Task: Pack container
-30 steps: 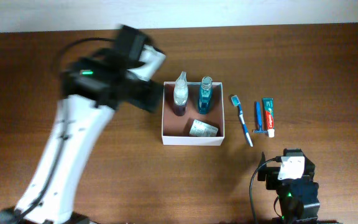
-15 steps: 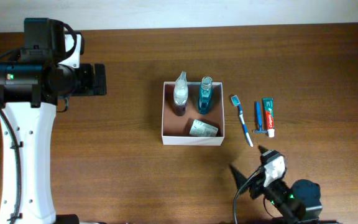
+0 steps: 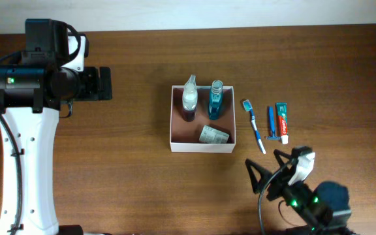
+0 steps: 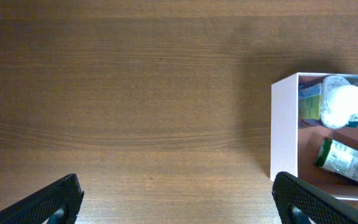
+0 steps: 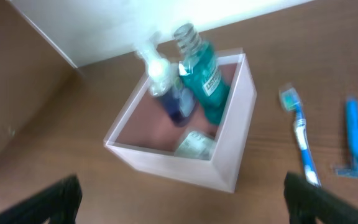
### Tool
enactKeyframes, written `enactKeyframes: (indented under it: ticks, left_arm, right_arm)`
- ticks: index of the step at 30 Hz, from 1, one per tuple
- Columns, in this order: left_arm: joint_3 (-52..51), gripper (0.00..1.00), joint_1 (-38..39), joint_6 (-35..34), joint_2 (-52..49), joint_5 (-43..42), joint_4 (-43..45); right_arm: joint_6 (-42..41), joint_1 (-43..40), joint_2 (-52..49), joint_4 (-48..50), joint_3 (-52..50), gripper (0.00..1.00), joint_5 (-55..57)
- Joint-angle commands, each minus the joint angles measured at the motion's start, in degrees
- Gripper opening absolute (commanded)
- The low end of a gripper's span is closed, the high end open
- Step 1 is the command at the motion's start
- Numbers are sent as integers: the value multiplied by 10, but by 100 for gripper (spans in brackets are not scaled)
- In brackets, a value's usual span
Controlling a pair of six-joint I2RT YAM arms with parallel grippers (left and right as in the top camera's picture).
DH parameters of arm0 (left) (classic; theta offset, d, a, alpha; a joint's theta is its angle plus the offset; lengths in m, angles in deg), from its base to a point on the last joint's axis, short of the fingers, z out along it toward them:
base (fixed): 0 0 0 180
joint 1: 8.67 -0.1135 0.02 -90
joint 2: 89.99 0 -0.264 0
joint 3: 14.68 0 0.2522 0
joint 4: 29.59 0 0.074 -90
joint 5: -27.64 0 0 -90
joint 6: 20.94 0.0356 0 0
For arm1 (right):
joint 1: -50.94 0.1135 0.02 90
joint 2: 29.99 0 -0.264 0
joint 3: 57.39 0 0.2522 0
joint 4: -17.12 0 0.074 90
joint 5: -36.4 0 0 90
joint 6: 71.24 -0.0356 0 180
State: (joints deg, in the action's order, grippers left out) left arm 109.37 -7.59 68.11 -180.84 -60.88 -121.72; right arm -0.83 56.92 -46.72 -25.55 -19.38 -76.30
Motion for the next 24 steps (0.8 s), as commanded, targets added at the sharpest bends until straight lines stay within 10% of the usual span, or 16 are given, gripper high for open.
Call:
enactKeyframes:
  ticks: [1,8,24]
  left_arm:
    - [6,100,-1,-6,4,-6,0]
    - [6,100,-1,-6,4,-6,-2]
    - [6,100,-1,-6,4,-6,-2]
  right_arm:
    - [49,-4,-140,-65,132,99,40]
    - [156,-4,-465,-286,432,99,56]
    - [66,-4,-894,-162,437,71,174]
